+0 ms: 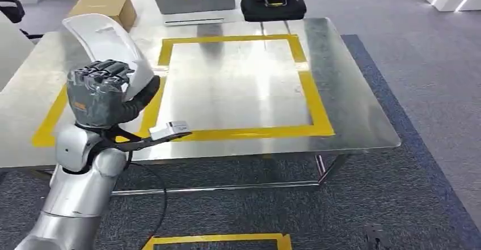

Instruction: Take the parts from the cabinet and place them on the table.

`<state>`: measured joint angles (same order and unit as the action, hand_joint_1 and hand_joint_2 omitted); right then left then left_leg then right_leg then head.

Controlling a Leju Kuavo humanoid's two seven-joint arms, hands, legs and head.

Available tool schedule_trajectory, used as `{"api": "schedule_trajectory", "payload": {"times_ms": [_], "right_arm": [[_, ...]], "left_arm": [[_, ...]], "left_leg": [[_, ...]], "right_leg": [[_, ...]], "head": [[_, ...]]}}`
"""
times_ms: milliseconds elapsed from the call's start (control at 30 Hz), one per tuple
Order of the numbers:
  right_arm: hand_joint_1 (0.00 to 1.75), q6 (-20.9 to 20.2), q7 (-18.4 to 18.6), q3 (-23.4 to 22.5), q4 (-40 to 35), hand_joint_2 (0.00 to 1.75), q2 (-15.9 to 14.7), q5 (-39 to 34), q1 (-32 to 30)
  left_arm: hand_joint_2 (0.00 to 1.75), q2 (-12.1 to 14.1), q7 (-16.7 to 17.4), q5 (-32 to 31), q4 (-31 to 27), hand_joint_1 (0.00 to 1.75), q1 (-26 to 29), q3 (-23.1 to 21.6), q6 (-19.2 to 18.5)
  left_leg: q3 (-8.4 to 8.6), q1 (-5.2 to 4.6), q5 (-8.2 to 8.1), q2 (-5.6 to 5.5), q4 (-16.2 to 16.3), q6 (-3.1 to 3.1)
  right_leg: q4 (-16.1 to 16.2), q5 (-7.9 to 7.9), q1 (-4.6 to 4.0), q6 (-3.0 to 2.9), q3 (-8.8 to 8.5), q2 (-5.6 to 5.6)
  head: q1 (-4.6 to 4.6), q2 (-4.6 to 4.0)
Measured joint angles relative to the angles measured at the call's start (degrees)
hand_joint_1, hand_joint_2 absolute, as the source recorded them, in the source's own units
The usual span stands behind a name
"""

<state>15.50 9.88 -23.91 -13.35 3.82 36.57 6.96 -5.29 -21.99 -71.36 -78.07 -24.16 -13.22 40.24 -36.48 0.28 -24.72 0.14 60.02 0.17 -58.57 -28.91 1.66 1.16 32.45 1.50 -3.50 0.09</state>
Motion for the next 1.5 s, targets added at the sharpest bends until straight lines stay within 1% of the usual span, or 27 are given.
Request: {"api": "schedule_trajectory", "payload": {"times_ms": [33, 67, 100, 133, 367, 433, 467, 500, 533, 633, 733, 800, 933, 1067, 1167, 1233, 1333, 1433, 1500], "right_arm": [[0.00, -0.1, 0.0, 0.0, 0.0, 1.75, 0.1, 0.0, 0.1], [0.00, -0.2, 0.1, 0.0, 0.0, 1.75, 0.1, -0.1, 0.1], [0.00, -0.2, 0.1, 0.0, 0.0, 1.75, 0.0, -0.1, 0.0], [0.00, -0.2, 0.1, 0.0, 0.0, 1.75, 0.0, -0.1, 0.0], [0.00, 0.7, 0.9, -0.4, 0.0, 1.75, 0.1, -0.3, 0.1], [0.00, 0.8, 1.1, -0.7, 0.0, 1.75, 0.1, -0.4, 0.1], [0.00, 0.8, 1.2, -0.9, 0.0, 1.75, 0.1, -0.5, 0.1], [0.00, 0.5, 1.7, -1.0, 0.0, 1.75, 0.1, -1.8, 0.1], [0.00, -0.5, 3.2, -1.6, 0.0, 1.75, 0.1, -3.3, 0.2], [0.00, -4.9, 10.1, -4.3, 0.3, 1.75, 0.1, -6.1, 0.1], [0.00, -7.6, 12.5, -6.1, 0.5, 1.75, 0.1, -7.8, -0.3], [0.00, -9.2, 13.5, -7.4, 0.7, 1.75, 0.1, -8.8, -0.6], [0.00, -11.5, 13.8, -9.5, 0.8, 1.75, 0.1, -10.4, -1.2], [0.00, -11.8, 13.9, -10.7, 0.9, 1.75, 0.1, -10.7, -1.3], [0.00, -11.7, 14.1, -11.0, 0.9, 1.75, 0.1, -9.5, -1.3], [0.00, -11.1, 14.1, -10.9, 0.9, 1.75, 0.1, -8.0, -1.2], [0.00, -10.5, 14.1, -10.4, 0.9, 1.75, 0.1, -5.6, -1.1], [0.00, -10.7, 14.1, -9.5, 0.9, 1.75, 0.1, -4.1, -0.5], [0.00, -11.1, 14.1, -9.2, 0.9, 1.75, 0.1, -3.4, -0.2]], "left_arm": [[1.75, 0.0, 0.0, 0.0, 0.0, 1.75, -0.2, 0.0, 0.0], [1.75, 0.0, 0.0, 0.0, 0.0, 1.75, -0.3, 0.0, 0.0], [1.75, 0.1, 0.0, -0.1, 0.0, 1.75, -0.2, 0.0, 0.0], [1.75, 0.1, 0.0, -0.1, 0.0, 1.75, -0.2, 0.0, 0.0], [1.75, 0.1, 0.2, -0.7, 0.3, 1.75, -0.5, 0.0, 0.0], [1.75, 0.2, 0.2, -0.7, 0.3, 1.75, -0.5, 0.0, 0.0], [1.75, 0.2, 0.2, -0.7, 0.3, 1.75, -0.5, 0.0, 0.0], [1.75, 0.2, 0.2, -0.6, 0.4, 1.75, -0.6, 0.0, 0.0], [1.75, 0.1, 0.2, -0.4, 0.5, 1.75, -0.7, 0.0, 0.0], [1.75, 0.0, 0.0, 0.4, 1.5, 1.75, -2.0, -0.7, 0.0], [1.75, -0.7, 0.3, 0.2, 2.8, 1.75, -3.2, -1.6, -0.1], [1.75, -1.0, 0.3, 0.3, 3.3, 1.75, -3.7, -2.0, -0.1], [1.75, -1.3, 0.3, 0.5, 4.1, 1.75, -4.1, -2.4, -0.1], [1.75, -1.4, 0.3, 0.6, 4.7, 1.75, -4.2, -2.8, -0.1], [1.75, -1.4, 0.6, 0.6, 5.1, 1.75, -4.3, -3.0, -0.1], [1.75, -1.4, 1.3, 0.6, 5.6, 1.75, -4.7, -3.1, -0.1], [1.75, -1.2, 3.4, 0.6, 7.0, 1.75, -5.8, -3.5, -0.1], [1.75, -0.7, 6.2, 0.9, 10.5, 1.75, -8.4, -4.5, -0.1], [1.75, -0.1, 8.5, 1.1, 13.9, 1.75, -10.6, -5.2, -0.1]], "left_leg": [[0.52, -0.36, -0.49, 0.23, -0.9, 0.30], [0.58, -0.41, -0.76, 0.14, -1.3, 0.37], [0.57, -0.22, -0.49, 0.05, -1.7, -0.25], [0.57, -0.24, -0.54, -0.01, -1.7, -0.26], [0.59, -0.35, -0.76, -0.01, -1.7, 0.47], [0.59, -0.38, -0.76, -0.01, -1.6, 0.49], [0.59, -0.40, -0.76, -0.01, -1.6, 0.49], [0.59, -0.41, -0.76, -0.01, -1.6, 0.50], [0.60, -0.41, -0.75, -0.01, -1.6, 0.52], [0.60, -0.40, -0.71, -0.02, -1.6, 0.58], [0.62, -0.40, -0.70, 0.00, -1.6, 0.58], [0.65, -0.39, -0.70, 0.00, -1.6, 0.58], [0.65, -0.38, -0.70, 0.00, -1.6, 0.58], [0.65, -0.36, -0.70, 0.00, -1.6, 0.58], [0.65, -0.36, -0.70, 0.00, -1.6, 0.58], [0.65, -0.36, -0.70, 0.00, -1.6, 0.58], [0.65, -0.36, -0.66, 0.00, -1.6, 0.63], [0.66, -0.36, -0.65, 0.00, -1.6, 0.64], [0.67, -0.36, -0.61, 0.00, -1.6, 0.69]], "right_leg": [[-0.2, -0.10, -0.48, 0.43, 0.26, 0.08], [-0.1, 0.00, -0.29, 0.71, 0.44, 0.16], [-0.2, -0.25, -0.47, 0.27, 0.46, 0.14], [0.0, -0.14, -0.40, 0.16, 0.34, 0.28], [1.1, 0.30, -0.35, 1.04, -0.24, 0.24], [1.2, 0.36, -0.32, 1.15, -0.25, 0.23], [1.2, 0.37, -0.28, 1.30, -0.25, 0.23], [1.2, 0.40, -0.27, 1.35, -0.24, 0.23], [1.2, 0.40, -0.26, 1.35, -0.23, 0.24], [1.2, 0.40, -0.27, 1.39, -0.24, 0.28], [1.2, 0.43, -0.32, 1.44, -0.22, 0.15], [1.2, 0.43, -0.33, 1.44, -0.23, 0.14], [1.2, 0.42, -0.35, 1.44, -0.24, 0.15], [1.2, 0.42, -0.35, 1.44, -0.23, 0.15], [1.2, 0.42, -0.34, 1.44, -0.24, 0.16], [1.2, 0.42, -0.34, 1.44, -0.25, 0.16], [1.2, 0.43, -0.34, 1.45, -0.26, 0.18], [1.2, 0.47, -0.34, 1.50, -0.28, 0.17], [1.2, 0.48, -0.34, 1.50, -0.28, 0.19]], "head": [[-0.04, -0.02], [-0.06, -0.02], [0.11, 0.00], [0.00, 0.00], [0.07, 0.00], [0.07, -0.02], [0.04, 0.00], [0.05, 0.00], [0.02, 0.00], [0.05, 0.00], [0.02, -0.02], [0.02, -0.02], [0.04, 0.00], [0.02, 0.00], [0.02, -0.02], [0.05, 0.00], [0.02, 0.00], [0.00, -0.02], [0.05, -0.02]]}}
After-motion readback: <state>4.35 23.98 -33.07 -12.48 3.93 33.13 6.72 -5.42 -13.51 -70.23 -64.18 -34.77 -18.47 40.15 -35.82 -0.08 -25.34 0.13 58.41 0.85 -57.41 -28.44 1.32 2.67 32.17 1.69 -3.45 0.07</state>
